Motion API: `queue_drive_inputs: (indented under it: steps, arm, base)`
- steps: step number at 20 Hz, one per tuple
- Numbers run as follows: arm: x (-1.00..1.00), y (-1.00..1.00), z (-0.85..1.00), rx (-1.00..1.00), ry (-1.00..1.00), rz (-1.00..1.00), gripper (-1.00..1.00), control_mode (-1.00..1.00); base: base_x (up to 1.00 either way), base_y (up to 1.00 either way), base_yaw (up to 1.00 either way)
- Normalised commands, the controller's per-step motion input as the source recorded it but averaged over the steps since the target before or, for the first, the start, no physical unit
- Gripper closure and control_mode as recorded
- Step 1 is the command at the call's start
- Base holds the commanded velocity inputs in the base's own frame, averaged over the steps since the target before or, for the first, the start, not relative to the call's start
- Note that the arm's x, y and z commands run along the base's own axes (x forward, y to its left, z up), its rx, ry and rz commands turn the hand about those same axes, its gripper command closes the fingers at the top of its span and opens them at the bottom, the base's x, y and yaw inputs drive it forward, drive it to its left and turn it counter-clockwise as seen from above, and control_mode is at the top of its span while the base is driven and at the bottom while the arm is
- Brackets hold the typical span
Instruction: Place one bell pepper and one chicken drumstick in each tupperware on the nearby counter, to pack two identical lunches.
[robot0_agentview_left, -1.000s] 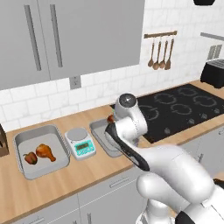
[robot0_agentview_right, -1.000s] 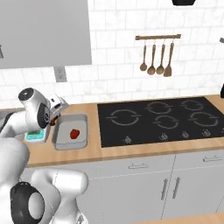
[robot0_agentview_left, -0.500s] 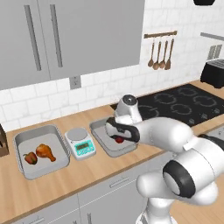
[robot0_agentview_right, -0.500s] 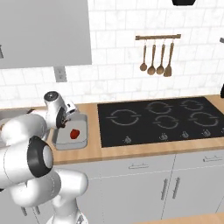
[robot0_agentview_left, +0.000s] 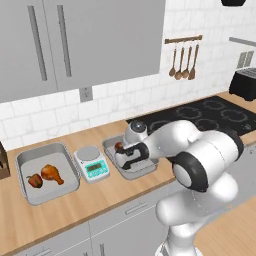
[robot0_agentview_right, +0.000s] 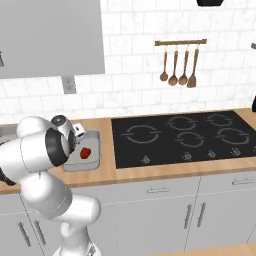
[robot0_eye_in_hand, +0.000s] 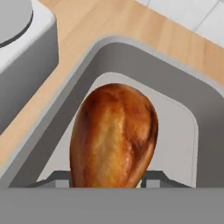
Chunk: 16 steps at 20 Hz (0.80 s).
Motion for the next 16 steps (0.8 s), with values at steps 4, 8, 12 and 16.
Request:
queue_drive_inputs:
  steps: [4, 8, 12, 16]
  arm:
    - [0.25, -0.12, 0.01, 0.04, 0.08, 0.0, -1.0, -1.0]
    - [0.0, -0.13, 0.24, 0.08, 0.02, 0.0, -1.0, -1.0]
    - [-0.48, -0.26, 0.65, 0.11, -0.07, -0.02, -1.0, -1.0]
    - [-1.0, -0.73, 1.0, 0.16, -0.45, -0.04, -1.0, -1.0]
  base:
    - [0.0, 0.0, 0.0]
    - [0.0, 0.0, 0.0]
    - [0.0, 0.0, 0.0]
    - [0.0, 0.0, 0.0]
